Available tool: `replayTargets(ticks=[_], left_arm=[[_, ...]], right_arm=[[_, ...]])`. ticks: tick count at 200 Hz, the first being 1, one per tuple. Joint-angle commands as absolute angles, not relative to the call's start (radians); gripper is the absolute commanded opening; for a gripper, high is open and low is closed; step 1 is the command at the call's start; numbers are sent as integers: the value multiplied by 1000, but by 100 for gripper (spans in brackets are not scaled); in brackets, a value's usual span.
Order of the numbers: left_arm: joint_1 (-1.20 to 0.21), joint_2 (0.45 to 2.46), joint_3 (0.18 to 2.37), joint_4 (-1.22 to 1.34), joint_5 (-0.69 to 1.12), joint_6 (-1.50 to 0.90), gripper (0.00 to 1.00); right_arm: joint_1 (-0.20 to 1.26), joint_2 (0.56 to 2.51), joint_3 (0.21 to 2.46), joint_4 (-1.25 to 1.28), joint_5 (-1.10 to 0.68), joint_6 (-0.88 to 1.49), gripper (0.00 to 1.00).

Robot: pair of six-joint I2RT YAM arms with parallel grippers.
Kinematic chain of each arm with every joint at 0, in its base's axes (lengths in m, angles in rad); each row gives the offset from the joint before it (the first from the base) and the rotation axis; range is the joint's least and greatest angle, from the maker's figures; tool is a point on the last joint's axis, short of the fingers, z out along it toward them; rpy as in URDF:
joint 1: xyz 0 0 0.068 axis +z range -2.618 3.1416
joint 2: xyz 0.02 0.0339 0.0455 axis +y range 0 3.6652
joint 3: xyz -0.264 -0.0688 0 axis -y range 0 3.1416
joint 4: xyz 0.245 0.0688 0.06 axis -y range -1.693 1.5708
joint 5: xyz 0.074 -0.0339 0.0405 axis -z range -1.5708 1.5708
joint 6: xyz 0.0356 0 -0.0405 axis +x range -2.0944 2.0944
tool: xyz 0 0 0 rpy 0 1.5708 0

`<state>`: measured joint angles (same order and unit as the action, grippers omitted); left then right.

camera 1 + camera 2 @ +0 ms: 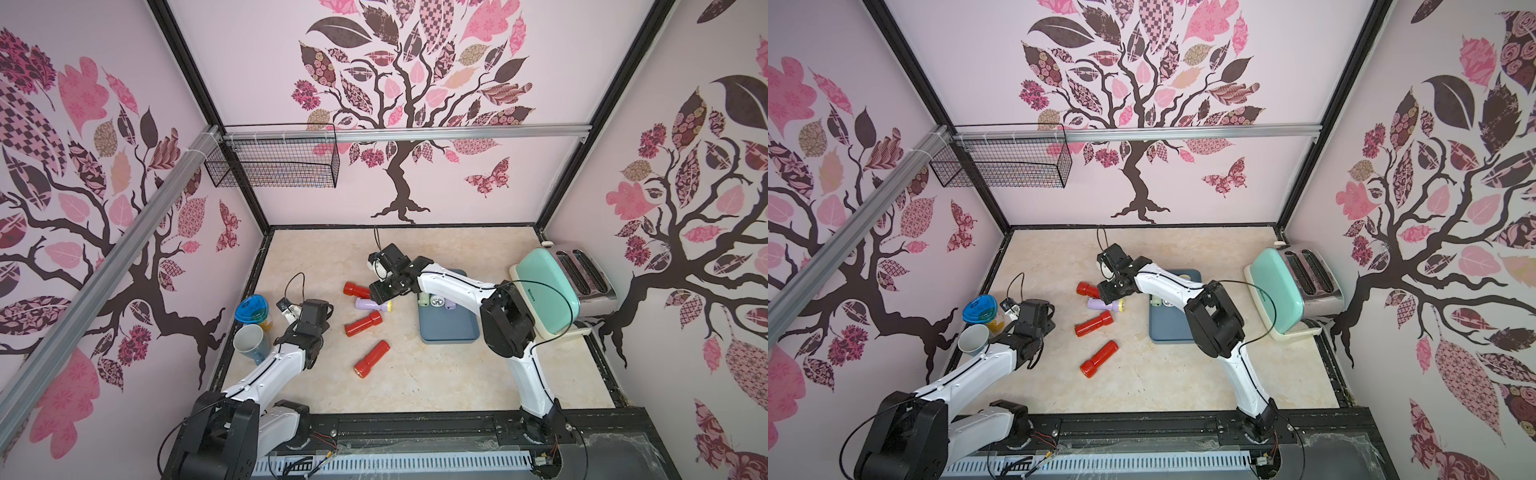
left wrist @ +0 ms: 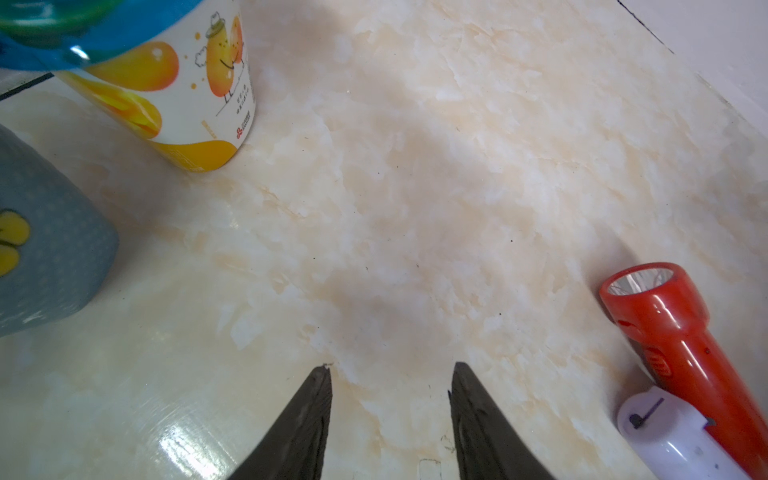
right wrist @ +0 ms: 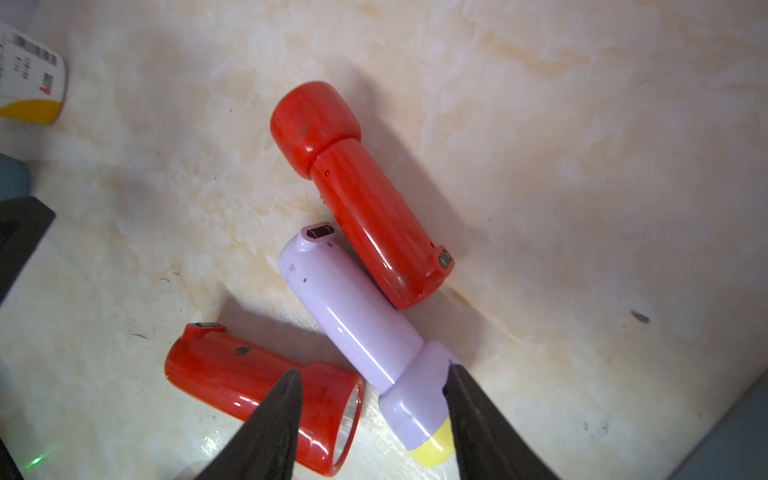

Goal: Put the flashlights into the storage boxes
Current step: Move the flashlight at the center of the board.

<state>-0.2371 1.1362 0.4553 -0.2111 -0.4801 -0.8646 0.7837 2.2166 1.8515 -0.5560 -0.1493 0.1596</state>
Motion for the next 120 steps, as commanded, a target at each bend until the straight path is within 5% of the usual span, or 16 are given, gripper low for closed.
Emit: replayTargets(ticks=[1, 120], left_arm=[[-234, 1115, 426, -195, -480, -864, 50], [-233, 1137, 433, -190, -471, -856, 50]], right_arm=[[789, 2279, 1910, -632, -156, 140, 59], [788, 2343, 1907, -687, -60, 116, 52]])
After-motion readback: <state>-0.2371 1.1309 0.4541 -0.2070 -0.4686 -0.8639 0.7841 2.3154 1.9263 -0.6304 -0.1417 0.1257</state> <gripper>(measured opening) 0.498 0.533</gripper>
